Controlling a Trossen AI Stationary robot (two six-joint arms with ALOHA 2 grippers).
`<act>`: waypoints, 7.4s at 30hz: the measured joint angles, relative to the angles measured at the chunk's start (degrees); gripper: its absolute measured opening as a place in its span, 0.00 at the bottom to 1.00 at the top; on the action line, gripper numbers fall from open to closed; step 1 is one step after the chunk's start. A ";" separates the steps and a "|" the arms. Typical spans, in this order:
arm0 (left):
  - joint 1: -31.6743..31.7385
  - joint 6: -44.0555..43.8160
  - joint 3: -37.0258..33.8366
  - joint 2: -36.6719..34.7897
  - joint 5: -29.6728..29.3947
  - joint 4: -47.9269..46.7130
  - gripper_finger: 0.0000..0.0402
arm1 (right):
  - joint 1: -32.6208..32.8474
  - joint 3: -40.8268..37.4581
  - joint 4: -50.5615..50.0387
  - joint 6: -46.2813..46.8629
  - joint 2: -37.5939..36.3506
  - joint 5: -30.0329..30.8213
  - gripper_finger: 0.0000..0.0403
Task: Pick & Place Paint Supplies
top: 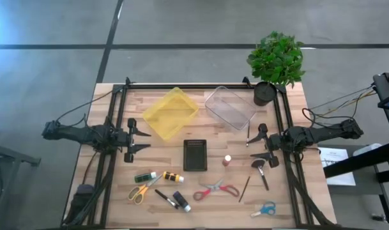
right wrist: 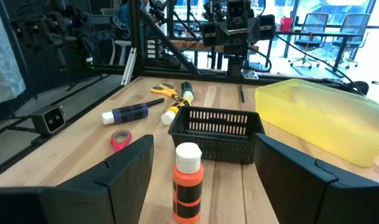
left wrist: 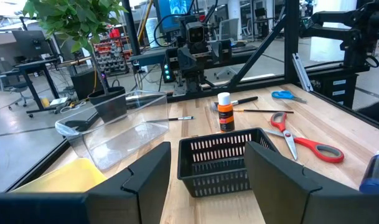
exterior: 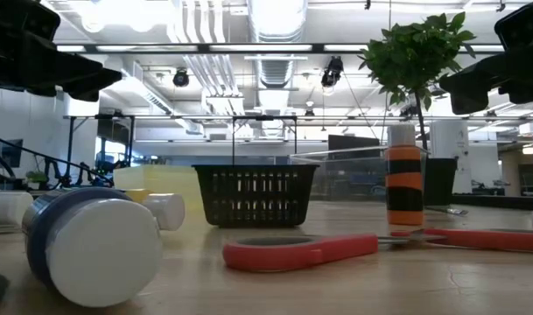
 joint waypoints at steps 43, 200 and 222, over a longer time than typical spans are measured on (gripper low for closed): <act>0.04 -9.66 -0.61 0.04 -0.04 13.97 0.52 | 0.14 0.01 23.76 14.15 0.45 -1.57 0.66; -0.39 5.73 42.67 53.16 -5.97 -6.99 0.49 | -8.29 86.46 -42.91 -11.75 101.79 2.27 0.27; -0.39 5.73 42.67 53.16 -5.97 -7.04 0.49 | -9.58 85.76 -41.74 -13.33 103.94 0.92 0.27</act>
